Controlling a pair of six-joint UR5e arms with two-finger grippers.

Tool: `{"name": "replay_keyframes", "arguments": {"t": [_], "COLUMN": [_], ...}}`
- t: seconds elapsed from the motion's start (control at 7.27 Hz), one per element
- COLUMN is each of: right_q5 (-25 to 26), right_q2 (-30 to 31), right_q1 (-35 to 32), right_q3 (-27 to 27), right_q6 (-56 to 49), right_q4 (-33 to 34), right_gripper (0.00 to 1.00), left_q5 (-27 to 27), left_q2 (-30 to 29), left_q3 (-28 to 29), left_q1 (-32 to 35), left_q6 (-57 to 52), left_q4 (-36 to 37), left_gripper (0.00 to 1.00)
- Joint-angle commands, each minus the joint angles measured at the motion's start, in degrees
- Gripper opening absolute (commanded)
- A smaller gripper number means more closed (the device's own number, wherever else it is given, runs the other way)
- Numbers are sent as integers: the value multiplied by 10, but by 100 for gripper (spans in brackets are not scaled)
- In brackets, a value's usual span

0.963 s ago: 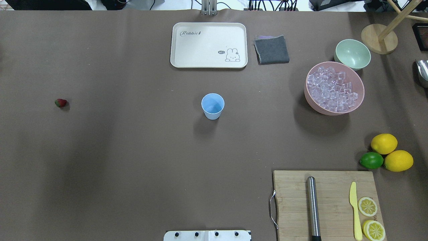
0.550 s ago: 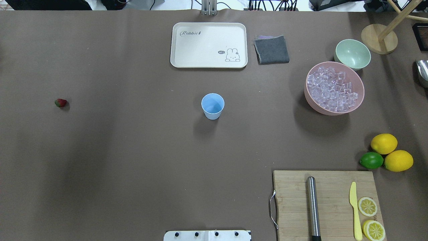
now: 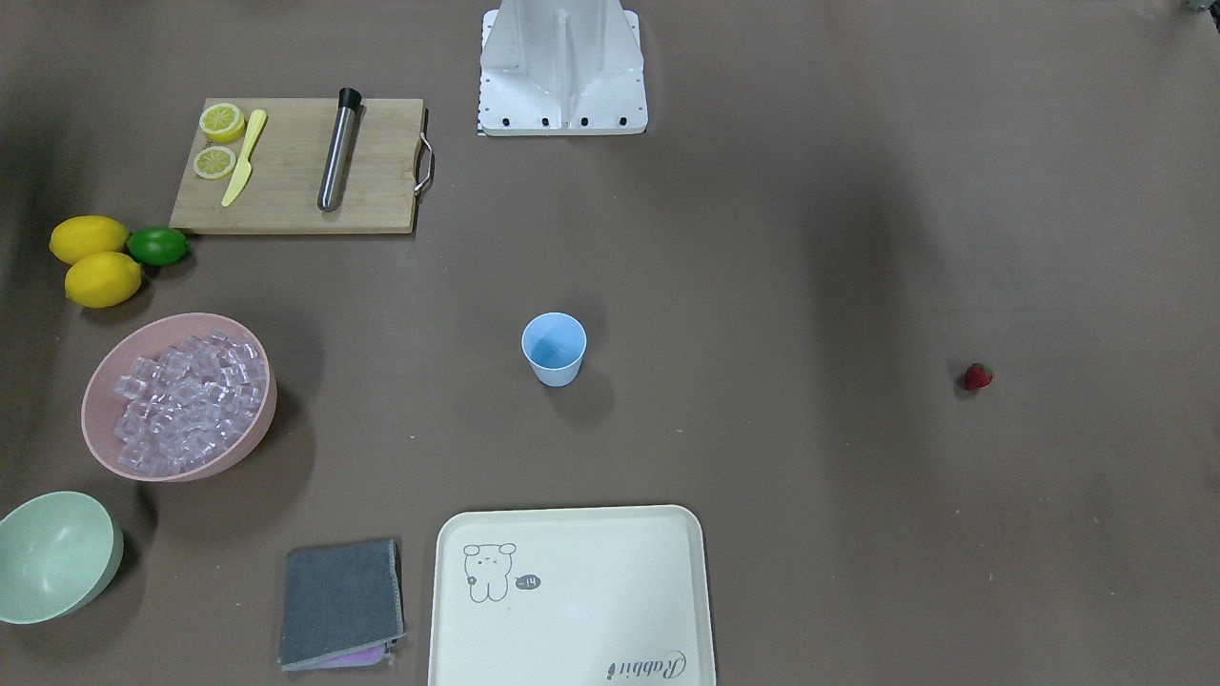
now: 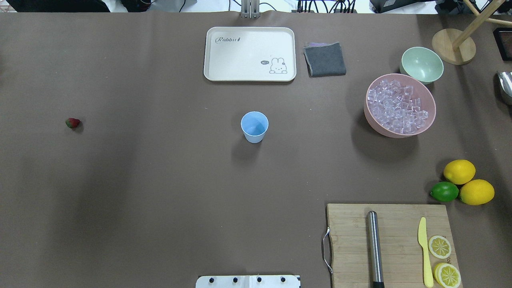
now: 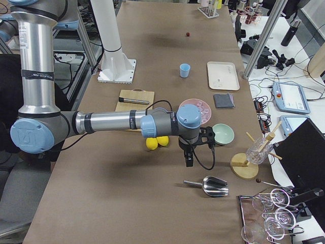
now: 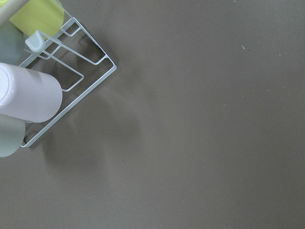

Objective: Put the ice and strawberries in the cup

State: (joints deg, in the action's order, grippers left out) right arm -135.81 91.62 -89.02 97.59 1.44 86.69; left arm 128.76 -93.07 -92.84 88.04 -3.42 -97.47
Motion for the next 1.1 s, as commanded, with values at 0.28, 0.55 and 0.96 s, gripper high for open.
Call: {"name": "replay_keyframes", "arguments": {"t": [0.28,0.55,0.96], "right_q5": [33,33,27], "right_q2": [0,0,-2], "right_q1": [2,4,10], "right_q3": [-5,-9,-10], "right_q6": [0,0,3], "right_q4": [8,8,8], "right_gripper": [100,100,100], "left_q5": [3,3,1], "left_q2": [-1,-5,-6], "left_q3": [-3,2,2], "left_q1": [-1,-9,-29], "left_q6": [1,1,5], "left_q4": [0,-1,0], "left_gripper": [98,98,98]}}
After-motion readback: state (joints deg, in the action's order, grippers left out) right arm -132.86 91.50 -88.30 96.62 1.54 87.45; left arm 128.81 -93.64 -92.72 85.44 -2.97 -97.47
